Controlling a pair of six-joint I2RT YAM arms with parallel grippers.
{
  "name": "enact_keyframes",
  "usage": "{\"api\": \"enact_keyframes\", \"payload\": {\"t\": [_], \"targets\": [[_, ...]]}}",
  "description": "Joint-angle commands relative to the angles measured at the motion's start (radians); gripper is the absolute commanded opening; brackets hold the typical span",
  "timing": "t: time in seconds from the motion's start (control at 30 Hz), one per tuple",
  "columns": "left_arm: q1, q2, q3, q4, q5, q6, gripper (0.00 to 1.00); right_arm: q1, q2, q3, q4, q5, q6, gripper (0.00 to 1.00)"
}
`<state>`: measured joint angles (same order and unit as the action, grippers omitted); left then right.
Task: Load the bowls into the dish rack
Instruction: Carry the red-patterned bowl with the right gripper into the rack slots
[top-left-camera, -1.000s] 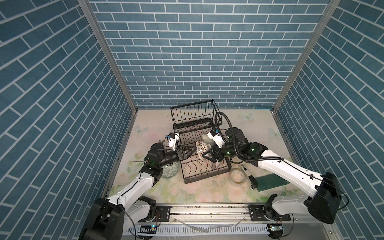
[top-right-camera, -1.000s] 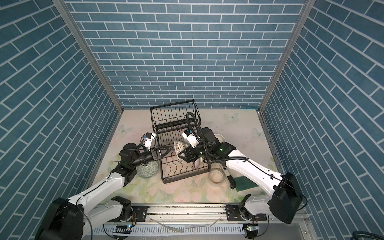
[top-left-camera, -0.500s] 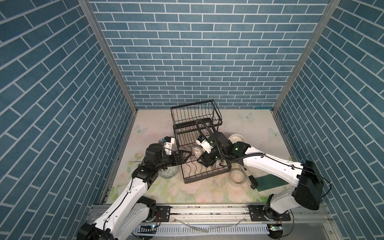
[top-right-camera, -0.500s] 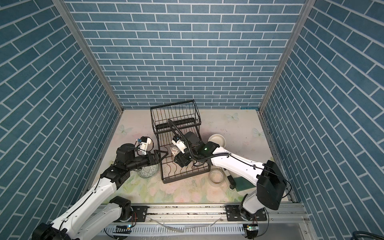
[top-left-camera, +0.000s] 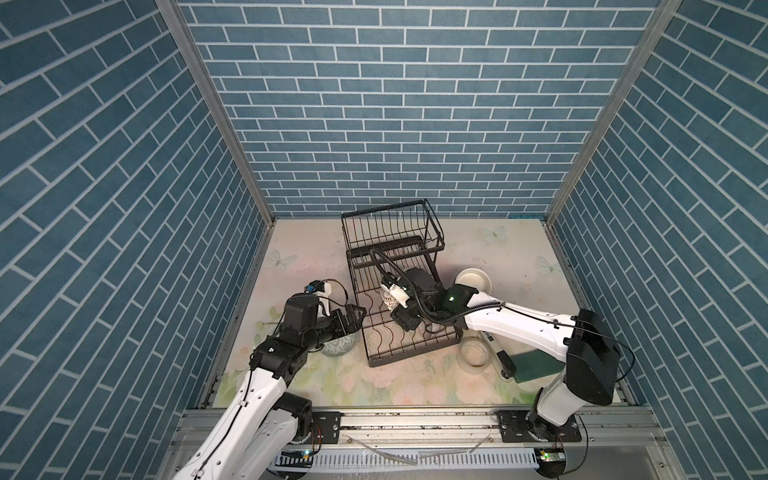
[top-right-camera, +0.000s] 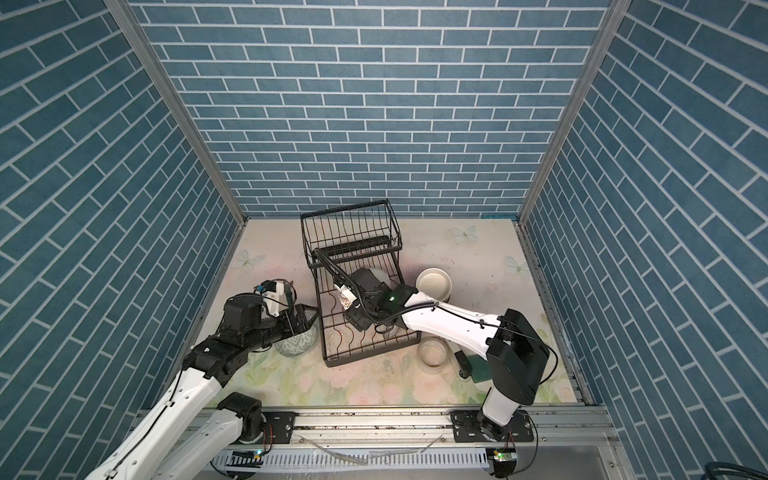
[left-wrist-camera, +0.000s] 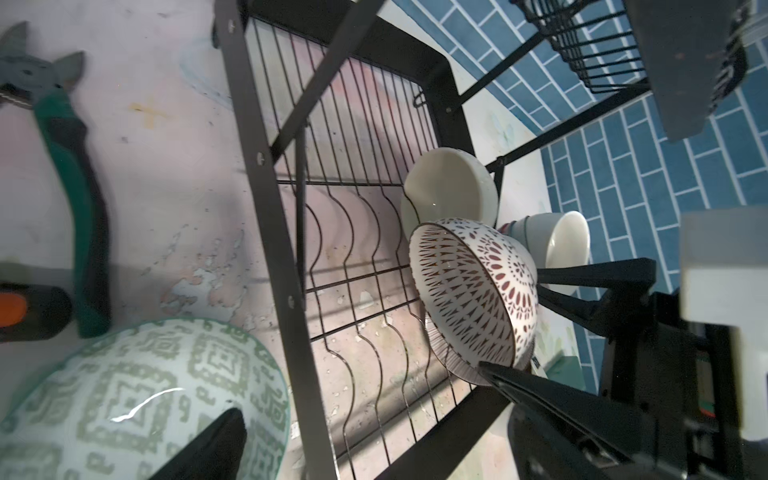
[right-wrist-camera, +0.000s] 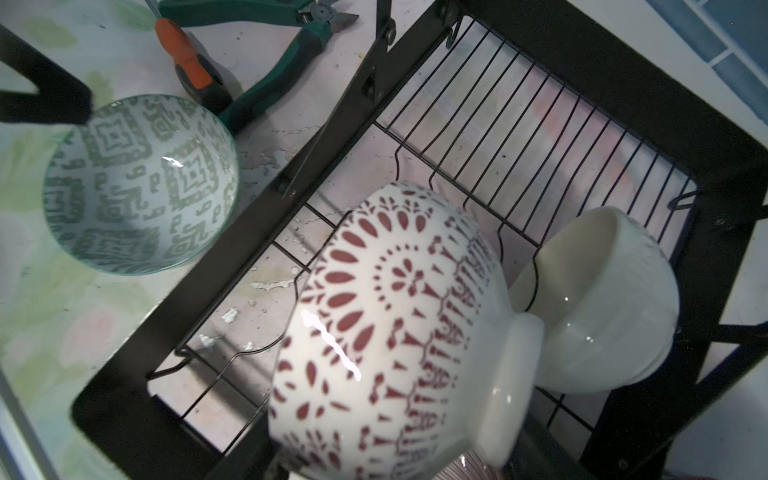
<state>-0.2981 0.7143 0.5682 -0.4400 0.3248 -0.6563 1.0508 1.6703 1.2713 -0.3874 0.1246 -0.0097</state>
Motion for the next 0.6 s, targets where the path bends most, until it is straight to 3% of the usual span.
{"api": "enact_keyframes", "payload": {"t": [0.0,0.57], "targets": [[0.024,-0.009,0.014,-0.082,-0.075,0.002,1.00,0.015,0.020,0.071,0.110,0.095,-0.121,0.40],[0.059,-0.042,-0.002,-0.081,-0.066,-0.004,1.00,0.024,0.189,0.137,0.297,0.257,-0.374,0.41]]}}
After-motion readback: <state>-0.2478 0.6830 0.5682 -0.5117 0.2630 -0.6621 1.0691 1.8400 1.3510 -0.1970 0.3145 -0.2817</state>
